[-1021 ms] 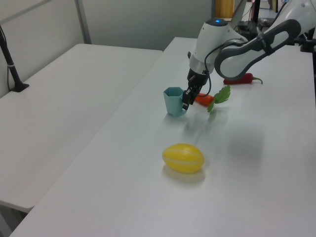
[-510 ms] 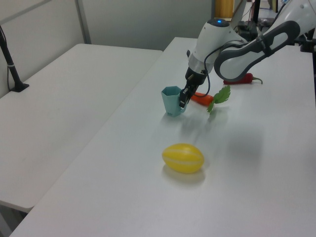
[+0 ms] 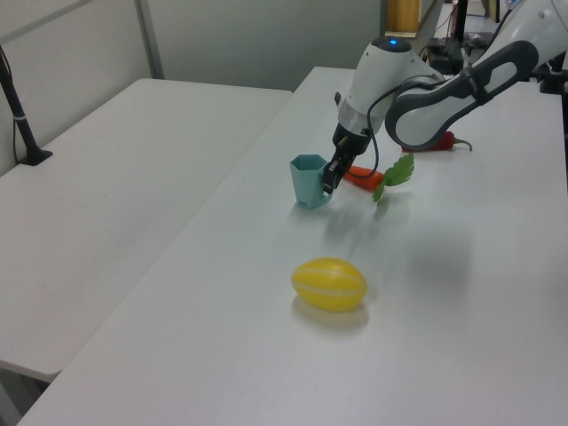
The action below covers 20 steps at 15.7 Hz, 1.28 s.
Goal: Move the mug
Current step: 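Lift the mug and carry it away from the carrot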
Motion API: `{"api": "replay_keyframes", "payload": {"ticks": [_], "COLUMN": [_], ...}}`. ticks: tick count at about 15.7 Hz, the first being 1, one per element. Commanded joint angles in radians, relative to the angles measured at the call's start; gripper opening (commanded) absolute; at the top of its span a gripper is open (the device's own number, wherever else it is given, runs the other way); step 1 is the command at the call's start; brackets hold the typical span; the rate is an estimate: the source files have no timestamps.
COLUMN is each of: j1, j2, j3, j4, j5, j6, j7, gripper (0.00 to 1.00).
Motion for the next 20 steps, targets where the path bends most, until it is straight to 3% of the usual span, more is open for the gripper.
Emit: {"api": "replay_keyframes", "payload": {"ticks": [1,4,11,16,20], "j1": [0.006,0.003,-0.026,-0.052,-0.046], "j2": [-0.027,-0.102,-0.317,-0.469,-0.594], "j3": [-0.01,-0.01,-0.01,-0.02,-0.067], "j4": [-0.002,-0.008,-0.008,-0.042,-0.118], "j5": [-0.021,-0.016,-0.008,0.025,0.078], "j6": [0.01,-0.029,-0.339,-0.531,-0.666], "j7": [0.025,0.025,-0.034,-0.198,-0.41], "gripper": [0.0,0.0,0.0,0.0,0.0]}}
